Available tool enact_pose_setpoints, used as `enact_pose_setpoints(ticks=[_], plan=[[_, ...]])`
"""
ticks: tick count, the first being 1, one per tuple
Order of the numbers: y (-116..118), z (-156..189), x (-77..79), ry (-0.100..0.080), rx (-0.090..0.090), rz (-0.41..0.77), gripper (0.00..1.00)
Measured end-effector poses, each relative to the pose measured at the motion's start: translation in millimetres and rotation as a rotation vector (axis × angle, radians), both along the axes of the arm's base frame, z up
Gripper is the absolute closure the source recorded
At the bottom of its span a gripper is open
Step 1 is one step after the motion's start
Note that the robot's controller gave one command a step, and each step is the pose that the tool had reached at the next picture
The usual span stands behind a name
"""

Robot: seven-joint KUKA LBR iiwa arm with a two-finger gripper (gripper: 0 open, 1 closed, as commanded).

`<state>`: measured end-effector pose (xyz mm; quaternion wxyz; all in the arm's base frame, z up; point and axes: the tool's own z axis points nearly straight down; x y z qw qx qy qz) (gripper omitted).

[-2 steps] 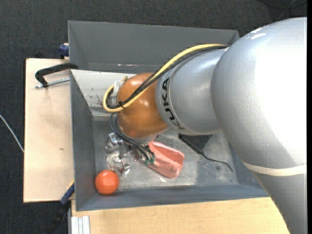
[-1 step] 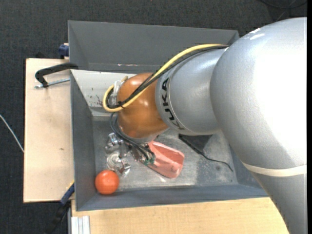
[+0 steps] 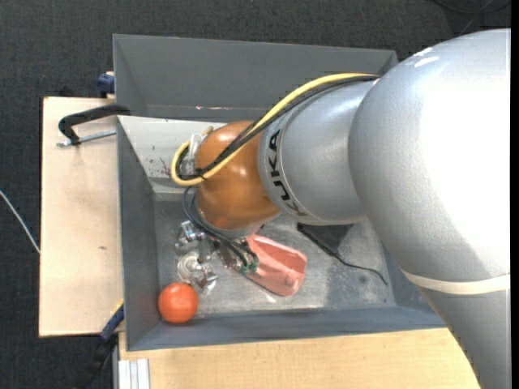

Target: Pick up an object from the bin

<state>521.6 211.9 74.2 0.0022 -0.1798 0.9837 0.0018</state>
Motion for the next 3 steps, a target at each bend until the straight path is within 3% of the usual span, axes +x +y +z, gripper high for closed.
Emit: enact_pose_setpoints(ticks=[3], plan=[[-0.1,0.0,0.0,0.0,0.0,0.0,1.0]])
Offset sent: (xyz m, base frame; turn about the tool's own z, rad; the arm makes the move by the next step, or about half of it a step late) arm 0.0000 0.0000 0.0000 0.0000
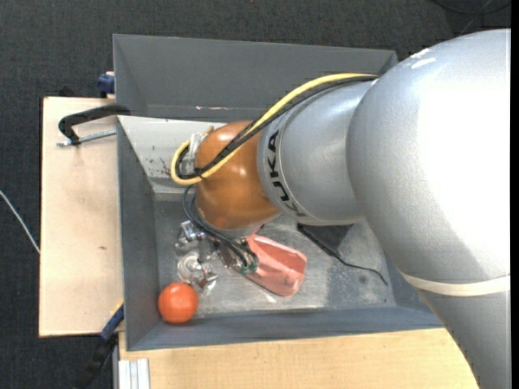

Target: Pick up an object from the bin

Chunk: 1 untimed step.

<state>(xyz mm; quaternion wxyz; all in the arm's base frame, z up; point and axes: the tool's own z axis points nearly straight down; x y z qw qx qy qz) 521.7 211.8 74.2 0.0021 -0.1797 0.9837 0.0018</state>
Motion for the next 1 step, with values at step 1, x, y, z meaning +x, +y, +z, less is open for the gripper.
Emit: enact_pose_setpoints(ticks=[1], plan=[[0.0,0.0,0.0,0.0,0.0,0.0,1.0]])
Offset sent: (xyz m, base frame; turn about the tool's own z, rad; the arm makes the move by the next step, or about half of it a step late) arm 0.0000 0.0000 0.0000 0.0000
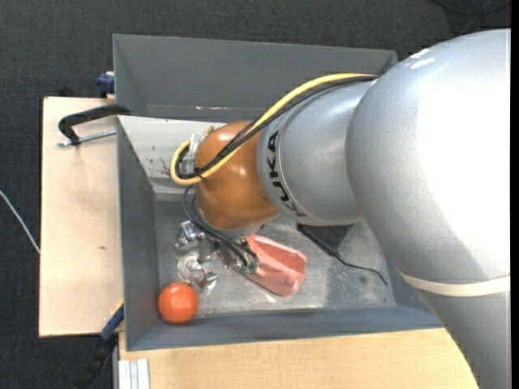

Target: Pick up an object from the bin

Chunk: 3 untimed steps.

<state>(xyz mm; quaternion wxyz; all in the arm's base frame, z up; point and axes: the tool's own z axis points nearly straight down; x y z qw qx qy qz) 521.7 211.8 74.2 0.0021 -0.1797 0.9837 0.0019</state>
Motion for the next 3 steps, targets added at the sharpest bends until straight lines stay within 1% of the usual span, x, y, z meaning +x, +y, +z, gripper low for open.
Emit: enact_pose_setpoints(ticks=[3], plan=[[0.1,0.0,0.0,0.0,0.0,0.0,1.0]])
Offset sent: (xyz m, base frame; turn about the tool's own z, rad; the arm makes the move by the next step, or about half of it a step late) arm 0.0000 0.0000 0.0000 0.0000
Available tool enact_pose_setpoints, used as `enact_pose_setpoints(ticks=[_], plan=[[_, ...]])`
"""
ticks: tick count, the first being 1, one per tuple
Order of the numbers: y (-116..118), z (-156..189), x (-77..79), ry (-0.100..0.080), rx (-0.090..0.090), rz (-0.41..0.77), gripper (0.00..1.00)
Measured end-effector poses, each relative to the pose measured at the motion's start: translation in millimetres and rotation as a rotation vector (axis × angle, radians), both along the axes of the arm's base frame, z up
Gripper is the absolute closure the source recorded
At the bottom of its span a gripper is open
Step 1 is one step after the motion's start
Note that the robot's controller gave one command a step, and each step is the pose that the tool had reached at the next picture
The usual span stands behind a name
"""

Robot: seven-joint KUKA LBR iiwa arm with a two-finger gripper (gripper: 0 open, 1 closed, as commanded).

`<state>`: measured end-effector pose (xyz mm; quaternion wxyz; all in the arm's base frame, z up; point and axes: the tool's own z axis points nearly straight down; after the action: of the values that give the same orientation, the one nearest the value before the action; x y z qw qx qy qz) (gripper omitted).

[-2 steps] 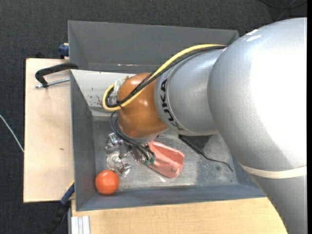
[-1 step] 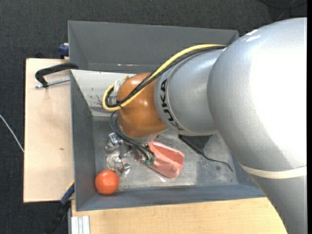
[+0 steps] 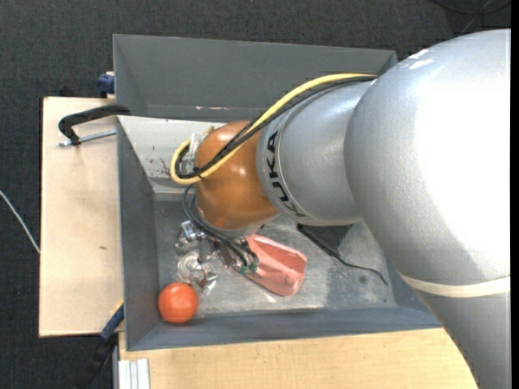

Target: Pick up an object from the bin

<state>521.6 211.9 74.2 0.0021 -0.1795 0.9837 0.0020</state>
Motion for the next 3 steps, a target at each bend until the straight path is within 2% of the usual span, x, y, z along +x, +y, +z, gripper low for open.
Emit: enact_pose_setpoints(ticks=[3], plan=[[0.0,0.0,0.0,0.0,0.0,0.0,1.0]])
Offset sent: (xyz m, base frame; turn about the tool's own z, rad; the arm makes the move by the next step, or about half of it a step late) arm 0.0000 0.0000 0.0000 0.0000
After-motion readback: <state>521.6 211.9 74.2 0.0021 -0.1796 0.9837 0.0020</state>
